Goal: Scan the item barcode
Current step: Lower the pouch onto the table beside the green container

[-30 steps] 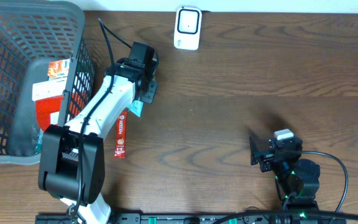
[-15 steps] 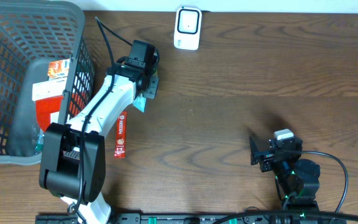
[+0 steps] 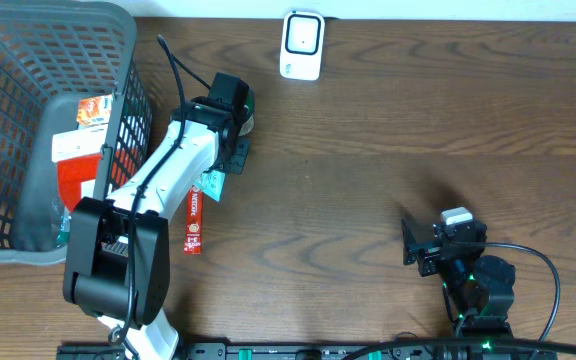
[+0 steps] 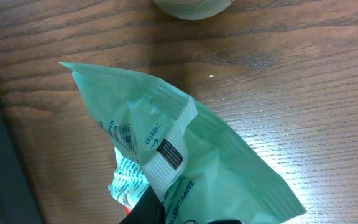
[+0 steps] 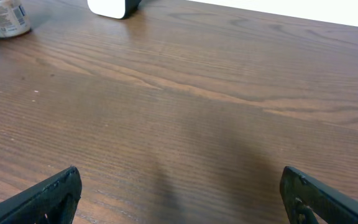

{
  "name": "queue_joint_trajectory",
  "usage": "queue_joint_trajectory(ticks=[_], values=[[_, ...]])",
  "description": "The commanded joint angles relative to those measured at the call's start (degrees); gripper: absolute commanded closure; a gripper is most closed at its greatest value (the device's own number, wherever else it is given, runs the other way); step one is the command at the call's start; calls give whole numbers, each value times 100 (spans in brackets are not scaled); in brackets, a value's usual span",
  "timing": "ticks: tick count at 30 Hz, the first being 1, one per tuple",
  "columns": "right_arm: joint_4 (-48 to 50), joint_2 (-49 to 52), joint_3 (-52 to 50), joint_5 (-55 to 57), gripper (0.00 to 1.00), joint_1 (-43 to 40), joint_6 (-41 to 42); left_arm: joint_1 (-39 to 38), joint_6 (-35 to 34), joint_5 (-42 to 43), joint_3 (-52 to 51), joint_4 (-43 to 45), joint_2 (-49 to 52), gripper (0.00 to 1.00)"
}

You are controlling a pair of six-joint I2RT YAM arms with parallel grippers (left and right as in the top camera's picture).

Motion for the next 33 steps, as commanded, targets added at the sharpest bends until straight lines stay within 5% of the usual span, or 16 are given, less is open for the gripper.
queue_joint_trajectory(ticks=[1,6,9,12,24,33], values=[[24,7,-9,13,1,42,85,2,-9,94,31,-39,96,92],[37,7,-9,13,1,42,85,-2,315,1281,31,-48,96,92],[39,7,-11,13,1,42,85,-2,313,1274,31,-61,96,83],[39,7,-11,13,1,42,85,-2,315,1279,31,-52,96,92],[39,7,-9,13,1,42,85,-2,612,1725,31,-57,96,92],[35,7,-11,13,1,42,85,0,1521,3209,31,-11,96,92]])
